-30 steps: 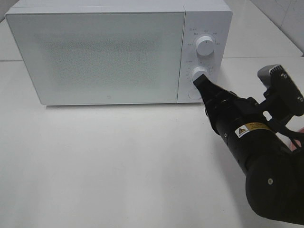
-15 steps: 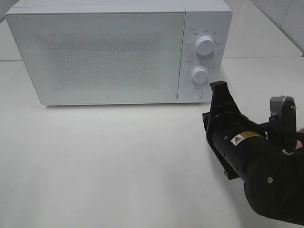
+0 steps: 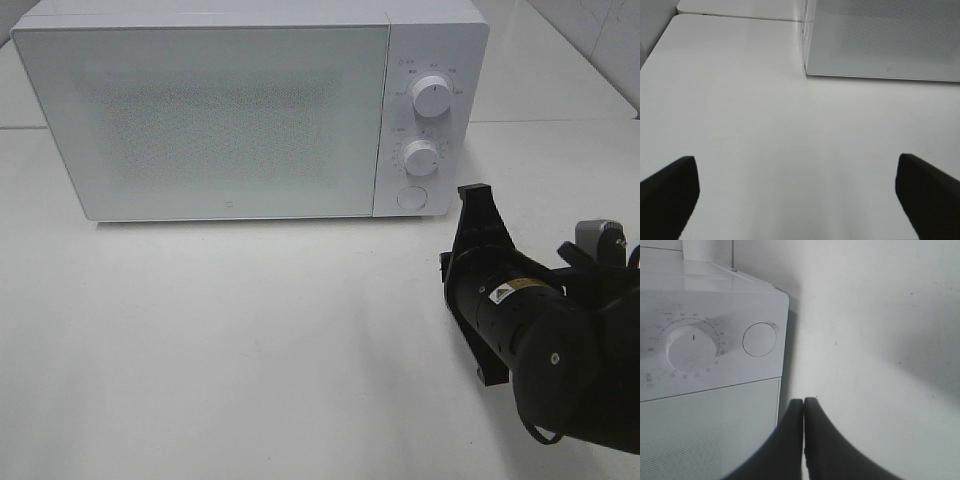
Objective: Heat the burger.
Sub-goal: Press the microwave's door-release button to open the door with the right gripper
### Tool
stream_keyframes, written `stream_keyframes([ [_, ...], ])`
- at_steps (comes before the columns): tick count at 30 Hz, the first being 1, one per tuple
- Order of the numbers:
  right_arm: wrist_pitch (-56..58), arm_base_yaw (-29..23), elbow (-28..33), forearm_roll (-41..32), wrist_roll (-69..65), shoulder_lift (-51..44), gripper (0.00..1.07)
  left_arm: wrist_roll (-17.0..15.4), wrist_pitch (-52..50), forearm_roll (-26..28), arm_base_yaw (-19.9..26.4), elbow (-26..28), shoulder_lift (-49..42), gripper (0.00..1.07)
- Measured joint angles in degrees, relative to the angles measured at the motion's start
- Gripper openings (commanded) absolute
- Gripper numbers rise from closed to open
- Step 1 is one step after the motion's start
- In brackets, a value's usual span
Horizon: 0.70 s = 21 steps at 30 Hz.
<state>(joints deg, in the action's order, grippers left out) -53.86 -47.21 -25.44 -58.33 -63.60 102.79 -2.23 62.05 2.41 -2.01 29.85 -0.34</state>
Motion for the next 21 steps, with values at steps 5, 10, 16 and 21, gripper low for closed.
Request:
stream_keyframes([
  [5, 1.09, 3.38, -2.41, 3.84, -2.46, 1.89, 0.00, 0.00, 0.00, 0.00, 0.00, 0.00, 0.00, 1.00],
  [10, 2.12, 6.70, -4.70, 6.76, -3.67, 3.78, 0.00, 0.00, 0.00, 0.00, 0.00, 0.00, 0.00, 1.00],
  [16, 3.50, 10.14, -7.16, 11.06, -6.65, 6.36, 0.00, 0.00, 0.00, 0.00, 0.00, 0.00, 0.00, 1.00],
  [21, 3.90, 12.78, -10.37, 15.30, -7.96, 8.65, 0.00, 0.00, 0.00, 0.00, 0.00, 0.00, 0.00, 1.00],
])
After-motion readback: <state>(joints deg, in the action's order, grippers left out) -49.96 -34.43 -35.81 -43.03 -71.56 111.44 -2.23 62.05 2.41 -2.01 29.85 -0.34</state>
